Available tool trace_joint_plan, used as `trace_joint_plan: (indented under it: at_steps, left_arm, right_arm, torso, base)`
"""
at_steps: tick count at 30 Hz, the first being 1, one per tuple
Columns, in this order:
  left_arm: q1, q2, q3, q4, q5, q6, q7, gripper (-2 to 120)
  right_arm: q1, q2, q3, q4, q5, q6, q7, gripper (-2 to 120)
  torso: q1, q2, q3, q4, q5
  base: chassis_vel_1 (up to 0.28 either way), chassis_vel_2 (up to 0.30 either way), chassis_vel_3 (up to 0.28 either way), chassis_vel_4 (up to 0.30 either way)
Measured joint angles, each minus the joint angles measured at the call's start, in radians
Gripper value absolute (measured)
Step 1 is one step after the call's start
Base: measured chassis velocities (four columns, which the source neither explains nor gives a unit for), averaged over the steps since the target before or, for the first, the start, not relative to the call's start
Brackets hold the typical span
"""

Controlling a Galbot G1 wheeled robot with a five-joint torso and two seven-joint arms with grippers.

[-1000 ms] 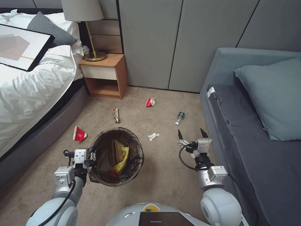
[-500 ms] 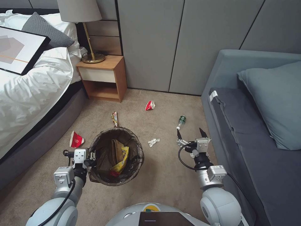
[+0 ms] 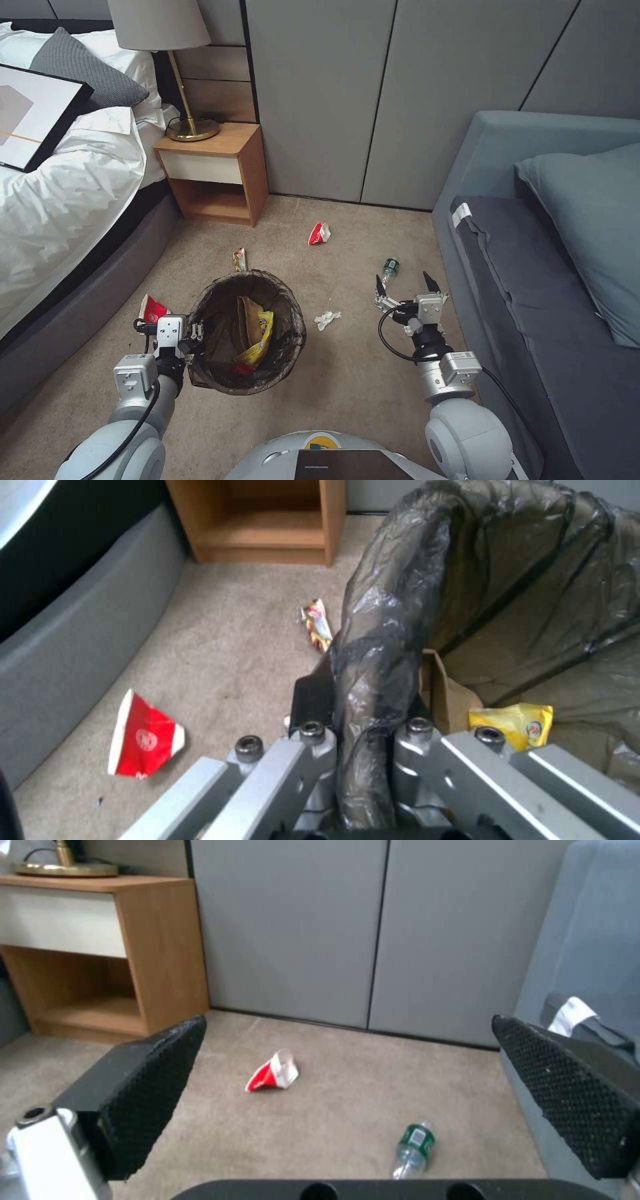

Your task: Pick up the trash bin, then pick up the garbage from the floor and place it into the trash bin.

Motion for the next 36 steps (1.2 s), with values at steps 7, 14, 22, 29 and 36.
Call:
trace_joint_plan:
  at_steps: [7,14,22,29,36]
  left_arm:
    - [0.0,-0.001,0.0,0.0,0.0,0.0,0.0,5]
    - [0.0,-0.001,0.0,0.0,-0.001,0.0,-0.001,5]
    - [0.0,-0.001,0.0,0.0,-0.001,0.0,-0.001,5]
    - [-0.001,-0.003,0.0,0.0,-0.002,0.0,-0.001,5]
    - [0.006,0.0,-0.008,0.0,-0.009,0.0,-0.004,5]
  right_arm:
    - [-0.002,0.001,-0.002,0.0,-0.002,0.001,0.0,100]
    - [-0.003,0.001,-0.005,0.0,-0.004,0.002,0.0,100]
    - [-0.003,0.002,-0.008,-0.001,-0.005,0.003,0.001,100]
    - [-0.003,0.002,-0.013,-0.004,-0.007,0.003,0.005,100]
    - [0.016,-0.03,0.012,-0.024,0.004,-0.006,-0.026,100]
  torso:
    - [0.0,0.0,0.0,0.0,0.0001]
    - [0.0,0.0,0.0,0.0001,0.0]
    - [0.0,0.0,0.0,0.0002,0.0001]
    - [0.0,0.0,0.0,0.0,0.0001]
    - [0.0,0.0,0.0,0.0001,0.0002]
  base:
    - [-0.108,0.116,0.113,-0.115]
    - [-0.101,0.106,0.102,-0.114]
    - [-0.114,0.112,0.12,-0.093]
    - [-0.114,0.102,0.093,-0.107]
    - [-0.017,0.022,0.026,-0.027]
